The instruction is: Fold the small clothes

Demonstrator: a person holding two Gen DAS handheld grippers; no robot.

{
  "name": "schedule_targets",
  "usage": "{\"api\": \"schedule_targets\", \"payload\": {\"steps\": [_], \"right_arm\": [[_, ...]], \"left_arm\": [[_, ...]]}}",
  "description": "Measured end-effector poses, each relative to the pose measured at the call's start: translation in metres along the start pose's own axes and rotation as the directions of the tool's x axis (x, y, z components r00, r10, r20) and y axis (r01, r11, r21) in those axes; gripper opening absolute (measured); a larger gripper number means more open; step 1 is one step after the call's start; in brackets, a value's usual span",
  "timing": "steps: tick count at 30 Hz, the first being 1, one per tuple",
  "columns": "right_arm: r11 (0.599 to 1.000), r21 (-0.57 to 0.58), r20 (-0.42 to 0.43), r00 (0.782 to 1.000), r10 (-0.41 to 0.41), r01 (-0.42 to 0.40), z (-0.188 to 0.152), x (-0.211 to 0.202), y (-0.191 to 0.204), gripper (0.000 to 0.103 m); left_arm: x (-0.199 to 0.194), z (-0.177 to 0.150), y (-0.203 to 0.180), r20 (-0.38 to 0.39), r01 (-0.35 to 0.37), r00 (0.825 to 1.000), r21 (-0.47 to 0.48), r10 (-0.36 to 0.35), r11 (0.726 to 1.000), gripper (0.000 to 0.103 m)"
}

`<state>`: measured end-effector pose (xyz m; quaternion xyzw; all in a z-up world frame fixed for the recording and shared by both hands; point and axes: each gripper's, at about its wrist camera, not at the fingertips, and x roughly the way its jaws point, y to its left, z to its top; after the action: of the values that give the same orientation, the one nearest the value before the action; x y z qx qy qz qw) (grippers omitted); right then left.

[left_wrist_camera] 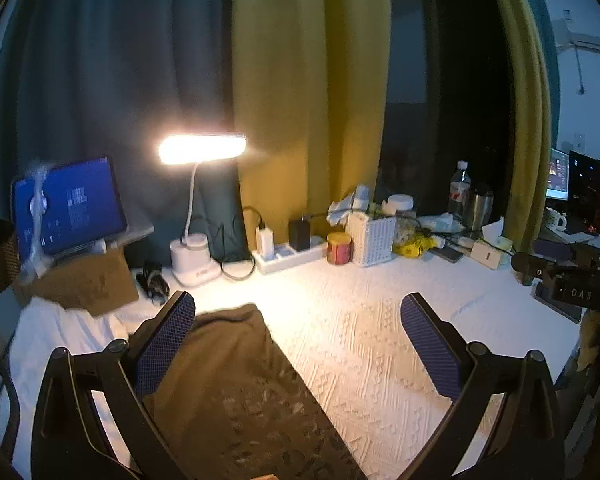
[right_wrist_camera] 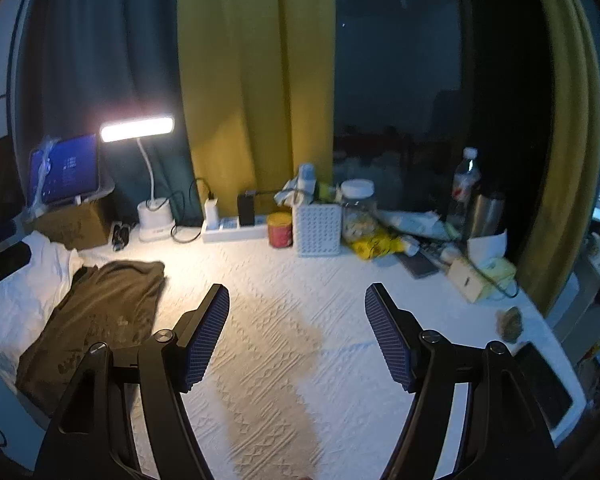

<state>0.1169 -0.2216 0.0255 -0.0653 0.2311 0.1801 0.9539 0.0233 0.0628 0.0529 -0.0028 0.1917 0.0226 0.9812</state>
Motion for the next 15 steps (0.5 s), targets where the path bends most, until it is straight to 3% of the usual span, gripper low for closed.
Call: {"api": "schedule_targets", "payload": {"steps": [15], "right_arm": [[0.998, -0.009, 0.179, 0.982, -0.062, 0.065, 0.028, -0.078, 0.006, 0.074]], "left_arm": [[-0.06, 0.023, -0.011, 0.198, -0.009, 0.98, 0.086, -0.008, 0.996, 0.101]]}}
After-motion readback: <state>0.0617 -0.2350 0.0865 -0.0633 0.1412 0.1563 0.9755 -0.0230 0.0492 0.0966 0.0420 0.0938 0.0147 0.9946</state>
